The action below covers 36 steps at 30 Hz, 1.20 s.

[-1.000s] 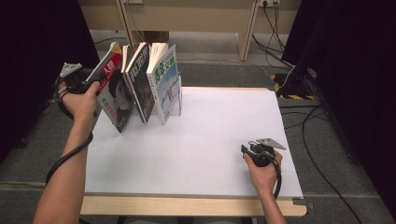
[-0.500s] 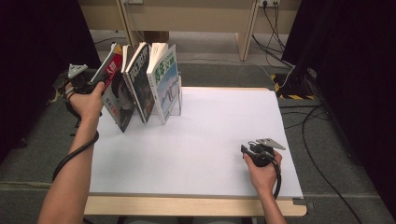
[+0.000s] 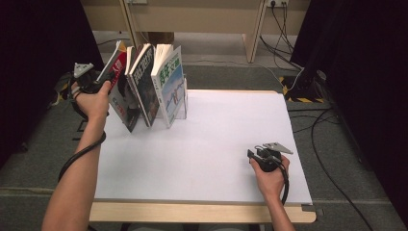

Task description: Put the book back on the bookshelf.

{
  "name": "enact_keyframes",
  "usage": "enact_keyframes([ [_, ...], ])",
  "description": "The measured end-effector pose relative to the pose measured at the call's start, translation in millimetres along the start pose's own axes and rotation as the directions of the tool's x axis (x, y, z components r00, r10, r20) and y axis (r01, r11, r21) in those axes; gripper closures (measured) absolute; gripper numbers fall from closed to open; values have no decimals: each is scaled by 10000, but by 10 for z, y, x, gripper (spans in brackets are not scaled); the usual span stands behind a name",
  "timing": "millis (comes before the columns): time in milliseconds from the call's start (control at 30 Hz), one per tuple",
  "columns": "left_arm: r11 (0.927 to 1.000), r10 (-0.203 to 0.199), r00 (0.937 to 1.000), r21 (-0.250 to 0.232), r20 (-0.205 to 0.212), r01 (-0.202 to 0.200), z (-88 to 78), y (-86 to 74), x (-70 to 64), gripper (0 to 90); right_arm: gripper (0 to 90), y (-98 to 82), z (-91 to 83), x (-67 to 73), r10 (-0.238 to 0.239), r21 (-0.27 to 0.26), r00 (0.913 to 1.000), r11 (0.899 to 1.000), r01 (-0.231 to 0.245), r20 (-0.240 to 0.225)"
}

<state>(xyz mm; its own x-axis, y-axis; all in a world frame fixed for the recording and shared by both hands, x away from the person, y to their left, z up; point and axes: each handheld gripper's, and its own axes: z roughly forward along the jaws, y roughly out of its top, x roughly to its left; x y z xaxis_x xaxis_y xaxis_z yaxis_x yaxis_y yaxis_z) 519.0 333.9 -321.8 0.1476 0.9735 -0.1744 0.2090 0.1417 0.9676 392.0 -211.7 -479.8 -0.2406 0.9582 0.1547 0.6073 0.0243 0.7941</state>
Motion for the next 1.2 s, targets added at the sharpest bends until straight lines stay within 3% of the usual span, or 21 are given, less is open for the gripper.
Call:
enact_keyframes([
  [267,9997,225,9996,-103,-175,-226,97,-11,-16,862,573,5,-1,-3,-8,-7,10000,10000,8,-14],
  [400,9998,127,9997,-154,-207,-130,119,-40,-13,861,573,3,-2,-13,-9,1,10000,10000,9,-14],
  [633,9980,574,9967,-250,-566,-589,98,-54,3,860,573,3,-11,-10,90,-3,10000,10000,-90,-7],
  [833,9943,1020,9905,-200,-918,-1043,76,-51,68,843,573,2,-11,-14,57,-8,10000,10000,-57,-11],
  [967,9972,704,9949,-220,-718,-721,56,-17,122,819,573,1,-8,-6,26,17,10000,10000,-26,-13],
  [1200,9980,566,9958,-234,-722,-584,19,-2,155,769,573,2,-9,5,4,-17,10000,10000,-4,-26],
])
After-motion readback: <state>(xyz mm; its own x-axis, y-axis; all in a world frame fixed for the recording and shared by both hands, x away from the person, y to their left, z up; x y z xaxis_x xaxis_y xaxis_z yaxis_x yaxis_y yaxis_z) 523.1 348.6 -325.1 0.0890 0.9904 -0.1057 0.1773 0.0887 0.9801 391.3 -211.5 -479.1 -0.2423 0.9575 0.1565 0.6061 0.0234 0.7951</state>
